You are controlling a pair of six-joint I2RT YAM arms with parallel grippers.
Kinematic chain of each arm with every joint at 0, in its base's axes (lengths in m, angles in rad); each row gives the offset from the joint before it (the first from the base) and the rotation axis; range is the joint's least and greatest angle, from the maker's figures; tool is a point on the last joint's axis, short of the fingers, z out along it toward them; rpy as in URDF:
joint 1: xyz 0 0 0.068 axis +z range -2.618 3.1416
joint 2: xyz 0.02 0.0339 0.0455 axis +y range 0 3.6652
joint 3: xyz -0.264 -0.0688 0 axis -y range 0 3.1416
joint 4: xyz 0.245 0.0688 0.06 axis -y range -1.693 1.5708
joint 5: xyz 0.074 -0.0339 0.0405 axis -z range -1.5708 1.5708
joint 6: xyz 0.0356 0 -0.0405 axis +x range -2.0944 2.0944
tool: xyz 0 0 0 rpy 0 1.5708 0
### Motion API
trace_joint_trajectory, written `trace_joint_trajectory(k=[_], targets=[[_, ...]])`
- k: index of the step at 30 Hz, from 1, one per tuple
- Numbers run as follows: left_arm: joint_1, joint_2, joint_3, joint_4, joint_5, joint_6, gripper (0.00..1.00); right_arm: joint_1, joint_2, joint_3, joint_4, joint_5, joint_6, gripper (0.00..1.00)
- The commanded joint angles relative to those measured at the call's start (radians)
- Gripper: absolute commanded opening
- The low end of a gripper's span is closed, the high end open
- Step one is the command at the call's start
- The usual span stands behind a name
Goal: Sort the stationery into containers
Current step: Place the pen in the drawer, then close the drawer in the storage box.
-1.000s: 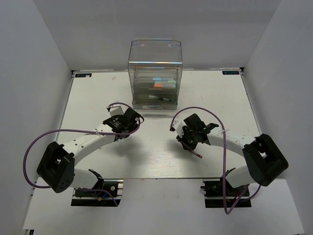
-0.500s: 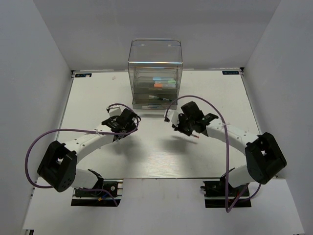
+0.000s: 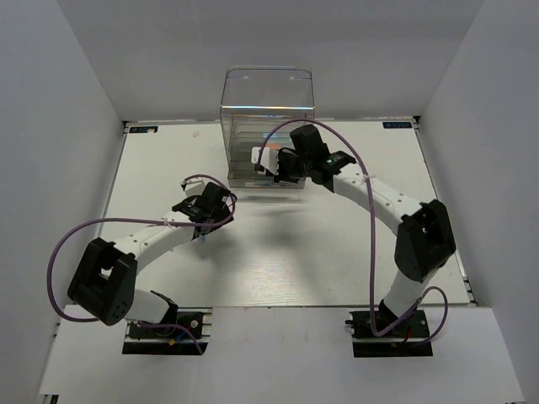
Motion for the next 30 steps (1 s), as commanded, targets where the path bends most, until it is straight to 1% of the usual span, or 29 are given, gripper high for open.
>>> trace_joint_trajectory(k=[1, 4, 6, 12, 16, 17, 18, 19, 20, 23, 25, 26, 27, 28, 29, 30], targets=[[0.023, 0.008, 0.009, 0.035, 0.034, 0.024, 0.91, 0.004, 0.073, 0.074, 0.027, -0.023, -0.092, 0.0], [0.033, 0.017, 0.019, 0.044, 0.044, 0.044, 0.9, -0.001, 0.155, 0.111, 0.039, 0.003, -0.113, 0.0], [0.033, 0.026, 0.019, 0.056, 0.044, 0.044, 0.89, -0.006, 0.183, 0.153, 0.036, 0.013, -0.119, 0.0], [0.053, 0.077, 0.05, 0.066, 0.062, 0.064, 0.85, -0.003, 0.212, 0.169, 0.046, 0.032, -0.158, 0.0], [0.062, 0.086, 0.05, 0.075, 0.062, 0.064, 0.85, -0.004, 0.217, 0.175, 0.047, 0.033, -0.155, 0.0], [0.062, 0.086, 0.05, 0.075, 0.062, 0.064, 0.85, -0.004, 0.22, 0.178, 0.043, 0.033, -0.149, 0.07], [0.071, 0.086, 0.05, 0.075, 0.062, 0.064, 0.85, -0.006, 0.222, 0.186, 0.038, 0.033, -0.144, 0.21], [0.071, 0.077, 0.05, 0.075, 0.062, 0.064, 0.83, -0.006, 0.222, 0.187, 0.03, 0.033, -0.141, 0.27], [0.071, 0.077, 0.05, 0.075, 0.062, 0.064, 0.83, -0.004, 0.222, 0.187, 0.026, 0.032, -0.124, 0.31], [0.071, 0.065, 0.041, 0.075, 0.071, 0.064, 0.83, -0.004, 0.205, 0.184, 0.023, 0.018, -0.095, 0.36], [0.071, 0.052, 0.029, 0.087, 0.071, 0.064, 0.82, -0.006, 0.193, 0.19, 0.018, 0.011, -0.073, 0.36], [0.08, 0.042, 0.029, 0.087, 0.08, 0.064, 0.82, -0.004, 0.186, 0.195, 0.015, -0.02, -0.064, 0.31], [0.08, 0.042, 0.019, 0.098, 0.08, 0.064, 0.81, -0.007, 0.185, 0.227, -0.029, -0.038, -0.05, 0.22], [0.08, 0.031, 0.019, 0.098, 0.094, 0.064, 0.79, -0.006, 0.185, 0.241, -0.055, -0.06, -0.046, 0.1], [0.08, 0.031, 0.01, 0.098, 0.094, 0.064, 0.76, -0.007, 0.188, 0.256, -0.115, -0.136, -0.046, 0.0], [0.08, 0.022, 0.01, 0.109, 0.105, 0.064, 0.74, -0.004, 0.193, 0.272, -0.196, -0.169, -0.078, 0.0]])
